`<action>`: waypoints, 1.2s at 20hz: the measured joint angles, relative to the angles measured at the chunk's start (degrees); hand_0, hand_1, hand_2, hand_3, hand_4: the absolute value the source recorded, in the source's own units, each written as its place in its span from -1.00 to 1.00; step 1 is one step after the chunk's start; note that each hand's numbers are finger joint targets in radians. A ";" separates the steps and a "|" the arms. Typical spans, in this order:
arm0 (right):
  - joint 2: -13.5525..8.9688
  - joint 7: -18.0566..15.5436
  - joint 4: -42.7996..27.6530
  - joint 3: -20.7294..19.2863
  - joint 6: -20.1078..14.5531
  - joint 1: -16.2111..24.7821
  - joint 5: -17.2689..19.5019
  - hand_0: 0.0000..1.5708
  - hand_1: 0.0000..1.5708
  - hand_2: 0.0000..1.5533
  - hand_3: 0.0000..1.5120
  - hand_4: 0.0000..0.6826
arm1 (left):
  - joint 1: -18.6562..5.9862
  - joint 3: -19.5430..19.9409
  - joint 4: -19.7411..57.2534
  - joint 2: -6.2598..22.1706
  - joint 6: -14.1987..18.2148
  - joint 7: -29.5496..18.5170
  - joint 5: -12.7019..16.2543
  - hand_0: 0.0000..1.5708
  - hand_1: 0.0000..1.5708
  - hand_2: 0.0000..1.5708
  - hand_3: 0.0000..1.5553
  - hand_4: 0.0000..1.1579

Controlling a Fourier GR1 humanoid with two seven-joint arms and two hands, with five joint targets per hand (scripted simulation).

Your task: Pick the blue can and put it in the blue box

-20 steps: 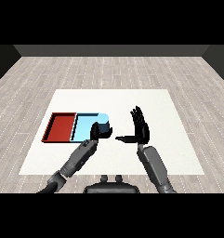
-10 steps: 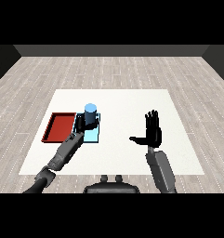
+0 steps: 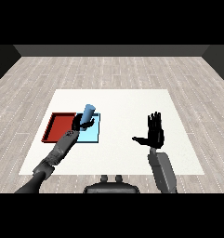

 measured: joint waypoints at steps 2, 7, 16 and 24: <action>-0.13 -0.92 1.62 -1.07 1.13 -0.01 -0.80 -1.00 -1.00 -1.00 -1.00 -1.00 | -1.01 -0.81 4.79 -1.04 0.32 3.35 -1.13 -0.07 -0.07 -0.13 -0.38 0.58; 0.10 -2.24 4.60 -2.62 2.84 -0.30 -2.11 -1.00 -1.00 -1.00 -1.00 -1.00 | -3.75 -1.18 16.67 -4.00 -1.14 8.60 -2.78 0.14 0.14 0.05 -0.26 0.47; -0.55 -3.38 7.92 -3.80 4.18 -0.48 -1.23 -1.00 -1.00 -1.00 -1.00 -1.00 | -6.90 4.43 26.40 -6.03 -1.19 9.74 -0.75 -1.00 -1.00 -1.00 -1.00 -1.00; 0.33 -3.69 7.28 -4.24 4.71 -0.80 -1.32 -1.00 -1.00 -1.00 -1.00 -1.00 | -8.55 4.96 28.92 -6.43 -2.27 9.58 -2.74 -1.00 -1.00 -1.00 -1.00 -1.00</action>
